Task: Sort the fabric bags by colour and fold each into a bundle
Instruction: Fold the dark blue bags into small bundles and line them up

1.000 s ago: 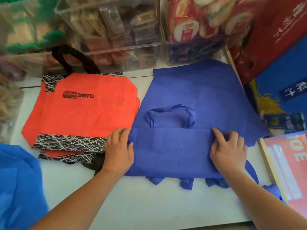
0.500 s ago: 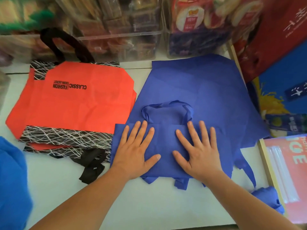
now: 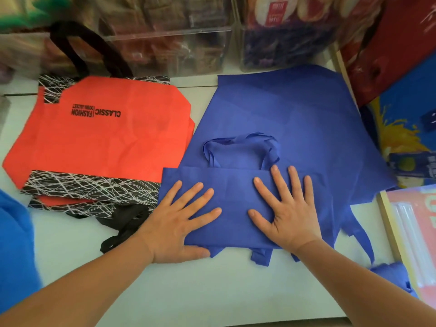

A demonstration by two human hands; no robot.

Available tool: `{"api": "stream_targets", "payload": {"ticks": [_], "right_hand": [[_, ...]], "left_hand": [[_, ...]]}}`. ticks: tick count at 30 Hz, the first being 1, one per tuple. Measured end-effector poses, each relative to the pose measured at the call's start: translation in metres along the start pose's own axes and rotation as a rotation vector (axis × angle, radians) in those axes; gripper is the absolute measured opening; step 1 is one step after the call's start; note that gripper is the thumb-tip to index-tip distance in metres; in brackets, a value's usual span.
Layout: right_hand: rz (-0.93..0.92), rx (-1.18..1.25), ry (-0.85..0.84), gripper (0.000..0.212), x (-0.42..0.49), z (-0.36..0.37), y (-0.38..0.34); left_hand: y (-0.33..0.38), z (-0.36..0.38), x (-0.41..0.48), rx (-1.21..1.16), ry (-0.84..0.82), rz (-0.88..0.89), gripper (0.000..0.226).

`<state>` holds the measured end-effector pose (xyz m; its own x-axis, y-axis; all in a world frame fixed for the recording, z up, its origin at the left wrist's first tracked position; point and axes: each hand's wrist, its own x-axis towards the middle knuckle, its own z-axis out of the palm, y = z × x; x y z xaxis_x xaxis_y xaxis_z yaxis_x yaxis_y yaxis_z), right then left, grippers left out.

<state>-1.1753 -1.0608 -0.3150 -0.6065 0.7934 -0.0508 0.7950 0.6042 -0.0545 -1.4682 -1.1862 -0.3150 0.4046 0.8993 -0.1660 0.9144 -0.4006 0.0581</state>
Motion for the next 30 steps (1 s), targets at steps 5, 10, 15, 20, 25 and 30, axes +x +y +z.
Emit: {"api": "stream_targets", "payload": {"ticks": [5,10,15,20,25,30], "right_hand": [[-0.145,-0.04,0.119,0.062,-0.007,-0.01,-0.006],[-0.35,0.12,-0.055,0.055,-0.039,-0.011,-0.019],[-0.282,0.2,-0.279,0.058,-0.035,-0.012,-0.012],[-0.217,0.512,-0.497,0.081,-0.02,-0.037,-0.001],[-0.154,0.583,-0.447,0.04,-0.001,-0.065,0.044],[0.1,0.743,-0.336,0.015,0.018,-0.077,0.085]], "left_hand": [[-0.003,-0.004,-0.004,-0.031,-0.039,-0.016,0.089],[-0.007,-0.017,-0.003,-0.066,-0.155,0.011,0.086],[-0.012,-0.054,-0.009,-0.318,-0.278,-0.016,0.066],[-0.025,-0.068,-0.01,-0.744,-0.165,-0.289,0.037],[-0.042,-0.076,0.001,-0.657,-0.071,-0.351,0.031],[-0.061,-0.073,0.03,-0.524,-0.045,-0.394,0.047]]}}
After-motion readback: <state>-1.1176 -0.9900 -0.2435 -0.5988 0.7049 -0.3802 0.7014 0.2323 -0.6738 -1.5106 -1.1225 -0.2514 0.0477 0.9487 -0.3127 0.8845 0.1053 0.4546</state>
